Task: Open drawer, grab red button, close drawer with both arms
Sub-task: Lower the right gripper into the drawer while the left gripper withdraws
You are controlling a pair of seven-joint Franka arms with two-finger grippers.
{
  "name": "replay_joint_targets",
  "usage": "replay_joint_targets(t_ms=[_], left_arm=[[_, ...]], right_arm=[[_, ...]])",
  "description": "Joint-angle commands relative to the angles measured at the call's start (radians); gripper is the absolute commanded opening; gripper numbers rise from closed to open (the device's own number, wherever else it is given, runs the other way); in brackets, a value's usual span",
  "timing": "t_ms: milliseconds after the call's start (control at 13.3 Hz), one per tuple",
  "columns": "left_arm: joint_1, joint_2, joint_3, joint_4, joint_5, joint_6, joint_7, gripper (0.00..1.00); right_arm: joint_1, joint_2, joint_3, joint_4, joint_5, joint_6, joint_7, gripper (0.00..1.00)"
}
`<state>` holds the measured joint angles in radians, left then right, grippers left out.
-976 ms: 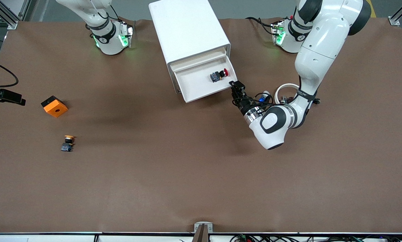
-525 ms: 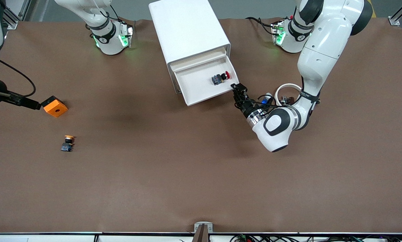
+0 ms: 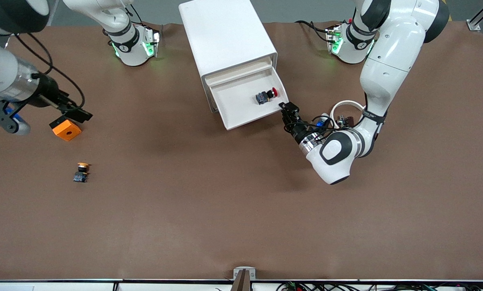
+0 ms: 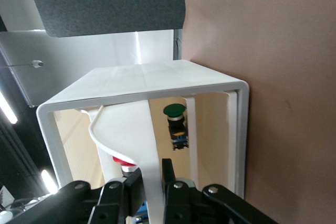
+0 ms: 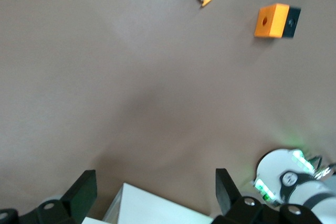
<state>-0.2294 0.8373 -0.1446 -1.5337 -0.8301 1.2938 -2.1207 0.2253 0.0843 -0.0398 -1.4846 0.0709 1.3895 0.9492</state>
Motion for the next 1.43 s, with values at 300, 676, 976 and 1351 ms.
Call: replay_joint_targets(t_ms=[300,676,976,1351], left_arm=[[0.018,0.014,0.014,0.032,-0.021,0.004,0.016,1.0],[0.039,-0.023,0.002,0.03,-0.02,0.002,0.018,1.0],[0.041,-0.104,-0.001,0.018,0.052,-0.036,0.088,1.0],[0.054,-0.176,0.002,0.023,0.256,-0.034,0.307,1.0]], right_arm=[[0.253,0.0,-0.011,0.01,0.044,0.011,0.466,1.0],[0.494,0.009,-0.012,0.007,0.036,0.1,0.784,1.0],[0.612,0.057,-0.012,0.006,0.035,0.158,0.893,1.0],[0.706,0.167,-0.014,0.004,0.03,0.267,1.06,1.0]])
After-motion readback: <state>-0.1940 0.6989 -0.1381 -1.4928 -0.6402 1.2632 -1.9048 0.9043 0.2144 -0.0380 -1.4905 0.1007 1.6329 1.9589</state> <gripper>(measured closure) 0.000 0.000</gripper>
